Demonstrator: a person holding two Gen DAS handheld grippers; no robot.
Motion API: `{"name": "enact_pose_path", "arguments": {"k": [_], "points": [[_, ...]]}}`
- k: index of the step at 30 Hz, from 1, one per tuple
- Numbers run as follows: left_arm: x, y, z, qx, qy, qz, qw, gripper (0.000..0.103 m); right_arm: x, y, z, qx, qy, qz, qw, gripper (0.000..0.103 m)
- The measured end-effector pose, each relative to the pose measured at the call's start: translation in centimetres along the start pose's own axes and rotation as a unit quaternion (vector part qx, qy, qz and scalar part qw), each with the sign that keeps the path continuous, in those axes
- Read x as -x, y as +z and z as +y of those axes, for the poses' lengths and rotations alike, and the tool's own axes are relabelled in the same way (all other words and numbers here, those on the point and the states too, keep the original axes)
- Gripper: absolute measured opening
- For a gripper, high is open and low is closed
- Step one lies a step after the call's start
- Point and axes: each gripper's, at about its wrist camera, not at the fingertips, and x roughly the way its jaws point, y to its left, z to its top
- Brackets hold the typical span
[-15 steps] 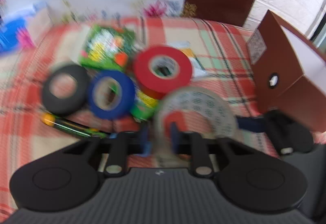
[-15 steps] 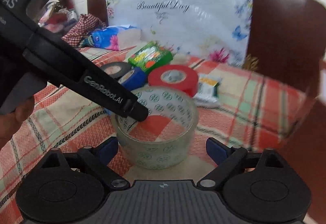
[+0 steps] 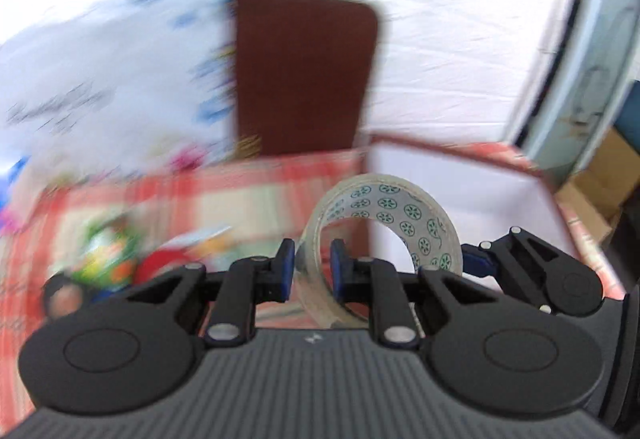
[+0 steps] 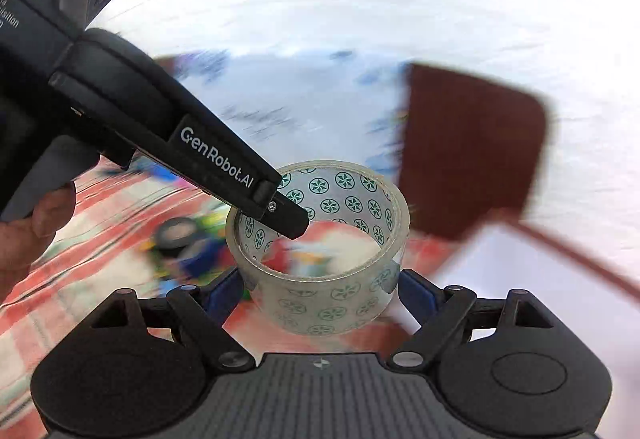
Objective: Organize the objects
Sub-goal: 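Carry the clear patterned tape roll into the box with the left gripper and release, then grasp the yellow-and-black marker with the left gripper and lift it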
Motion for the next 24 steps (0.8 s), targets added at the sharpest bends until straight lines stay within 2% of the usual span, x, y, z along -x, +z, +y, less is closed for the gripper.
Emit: {"name": "enact_pose_path", "arguments": {"k": [3,7,9,10,11,13,17,21,24], "points": [[-3.7,1.4,-4.6,-0.020,-0.045,0.008,0.9988,0.021,1.5,-1.0,-4.7,-0.025,-0.040,0.030,0.998,0.083],[-8.3,2.2,-8.9,-0.021,-0.085,0.040,0.9953,0.024,1.8,-3.0,-10.0,-0.075,-0.064,0.083,0.992,0.083],[-9.8,2.1,-10.3,-0.031,-0.081,0.048,0.9951,0.041,1.8,-4.2,-11.5,-0.089,-0.074,0.105,0.988,0.084],[-10.3,2.0,-10.7,-0.039,-0.066,0.049,0.9959,0.058,1.9,-4.8,-11.9,-0.093,-0.083,0.108,0.986,0.084],[-10.7,1.8,-10.9,-0.048,-0.049,0.047,0.9966,0.065,2.1,-5.2,-12.2,-0.099,-0.091,0.109,0.985,0.089],[-11.1,1.7,-10.6,-0.056,-0.028,0.048,0.9969,0.064,2.9,-5.8,-12.5,-0.117,-0.088,0.105,0.984,0.090],[-9.0,2.0,-8.6,-0.033,-0.030,0.035,0.9984,0.064,5.0,-6.3,-11.3,-0.114,-0.095,0.094,0.984,0.089],[-4.5,1.7,-4.8,-0.017,-0.020,-0.002,0.9997,0.064,7.9,-5.6,-8.7,-0.098,-0.088,0.051,0.990,0.088],[-0.7,0.4,-0.5,-0.004,0.008,-0.024,0.9997,0.065,8.6,-4.5,-5.6,-0.080,-0.052,0.005,0.995,0.086]]}}
